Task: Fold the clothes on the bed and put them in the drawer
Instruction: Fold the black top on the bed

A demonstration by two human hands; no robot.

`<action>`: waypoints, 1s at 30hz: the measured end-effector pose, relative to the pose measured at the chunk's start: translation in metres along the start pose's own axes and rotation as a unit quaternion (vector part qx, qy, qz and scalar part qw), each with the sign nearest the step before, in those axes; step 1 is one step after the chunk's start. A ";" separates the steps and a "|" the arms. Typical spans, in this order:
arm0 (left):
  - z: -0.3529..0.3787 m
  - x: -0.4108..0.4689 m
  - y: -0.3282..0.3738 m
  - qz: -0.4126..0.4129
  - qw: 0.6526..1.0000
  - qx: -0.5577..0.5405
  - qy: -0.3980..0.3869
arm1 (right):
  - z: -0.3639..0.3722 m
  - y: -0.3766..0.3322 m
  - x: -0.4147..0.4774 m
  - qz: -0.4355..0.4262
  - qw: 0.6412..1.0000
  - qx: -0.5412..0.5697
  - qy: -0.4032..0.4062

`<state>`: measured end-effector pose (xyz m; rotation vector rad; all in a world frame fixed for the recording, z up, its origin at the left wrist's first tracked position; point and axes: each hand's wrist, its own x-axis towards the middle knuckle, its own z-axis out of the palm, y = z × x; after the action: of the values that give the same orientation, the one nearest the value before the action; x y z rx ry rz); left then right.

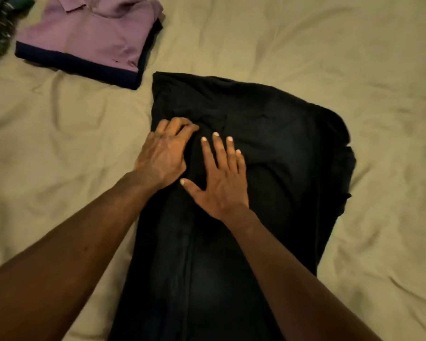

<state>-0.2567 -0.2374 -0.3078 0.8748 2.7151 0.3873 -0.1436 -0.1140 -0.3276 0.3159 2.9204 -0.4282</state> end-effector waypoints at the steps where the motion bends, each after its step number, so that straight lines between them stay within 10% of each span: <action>1: -0.001 -0.003 0.008 -0.022 1.000 0.019 0.003 | -0.003 0.000 0.000 -0.007 1.000 0.025 0.011; 9: -0.007 -0.009 0.098 0.041 0.988 -0.087 0.118 | -0.080 0.121 -0.027 0.306 0.882 0.146 0.326; 14: -0.033 0.110 0.099 0.026 1.000 0.007 -0.007 | -0.120 0.191 0.024 0.235 0.963 0.052 0.119; 17: -0.043 0.142 0.110 0.064 0.984 0.148 -0.082 | -0.134 0.203 0.047 0.268 0.954 0.135 -0.008; 21: -0.038 0.103 0.112 0.203 0.950 0.234 -0.048 | -0.111 0.183 0.008 0.080 0.981 0.034 0.173; 24: -0.038 0.074 0.098 0.250 0.930 0.221 -0.156 | -0.075 0.176 -0.035 -0.085 0.986 -0.057 0.130; 28: -0.038 0.089 0.089 0.204 0.968 0.132 0.056 | -0.040 0.187 -0.059 -0.102 0.984 -0.083 0.118; 30: -0.043 0.112 0.092 0.146 0.980 0.132 0.005 | -0.037 0.184 -0.061 -0.085 0.983 -0.074 0.146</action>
<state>-0.3100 -0.1063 -0.2557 1.3547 2.6884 0.0847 -0.0476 0.0580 -0.3290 0.1153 3.2586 -0.1983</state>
